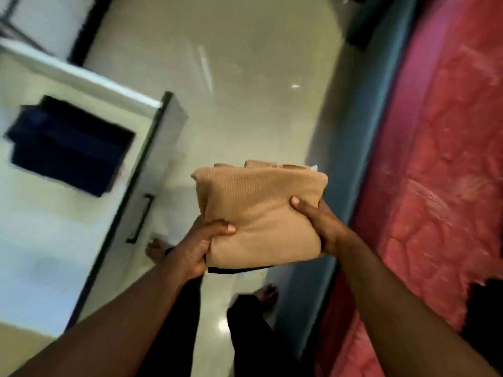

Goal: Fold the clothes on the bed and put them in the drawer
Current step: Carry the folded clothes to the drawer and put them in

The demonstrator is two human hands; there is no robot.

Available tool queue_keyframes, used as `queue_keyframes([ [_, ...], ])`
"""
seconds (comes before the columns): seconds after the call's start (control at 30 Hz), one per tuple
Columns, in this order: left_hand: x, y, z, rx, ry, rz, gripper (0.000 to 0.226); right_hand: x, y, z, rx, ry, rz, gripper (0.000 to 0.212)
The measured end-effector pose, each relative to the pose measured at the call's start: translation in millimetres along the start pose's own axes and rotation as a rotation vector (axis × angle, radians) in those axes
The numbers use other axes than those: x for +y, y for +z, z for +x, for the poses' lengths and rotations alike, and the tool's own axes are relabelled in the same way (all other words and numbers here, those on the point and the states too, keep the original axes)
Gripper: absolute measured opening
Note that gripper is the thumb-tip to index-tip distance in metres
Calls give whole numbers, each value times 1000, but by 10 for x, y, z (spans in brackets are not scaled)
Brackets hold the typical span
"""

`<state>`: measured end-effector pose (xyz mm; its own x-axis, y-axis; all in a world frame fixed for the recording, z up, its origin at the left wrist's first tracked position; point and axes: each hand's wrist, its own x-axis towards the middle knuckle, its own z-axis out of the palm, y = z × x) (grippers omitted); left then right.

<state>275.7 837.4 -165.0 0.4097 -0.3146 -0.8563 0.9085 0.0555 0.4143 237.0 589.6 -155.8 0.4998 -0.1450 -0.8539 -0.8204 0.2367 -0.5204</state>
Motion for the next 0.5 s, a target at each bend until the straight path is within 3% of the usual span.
queue_keyframes([
  [0.07,302,-756,-115,69,-9,-39,74,-163,754,265,-151,108,-79,94],
  [0.17,551,-1865,-395,173,-2,-135,75,-414,1932,531,-326,102,-289,73],
  [0.3,639,-3299,-698,380,29,-337,81,-609,3720,887,-497,42,-530,65],
  [0.4,540,-4168,-666,551,45,-478,89,-449,4862,1262,-552,14,-720,74],
  [0.5,330,-4899,-407,676,99,-580,79,-169,5786,1670,-594,3,-855,77],
])
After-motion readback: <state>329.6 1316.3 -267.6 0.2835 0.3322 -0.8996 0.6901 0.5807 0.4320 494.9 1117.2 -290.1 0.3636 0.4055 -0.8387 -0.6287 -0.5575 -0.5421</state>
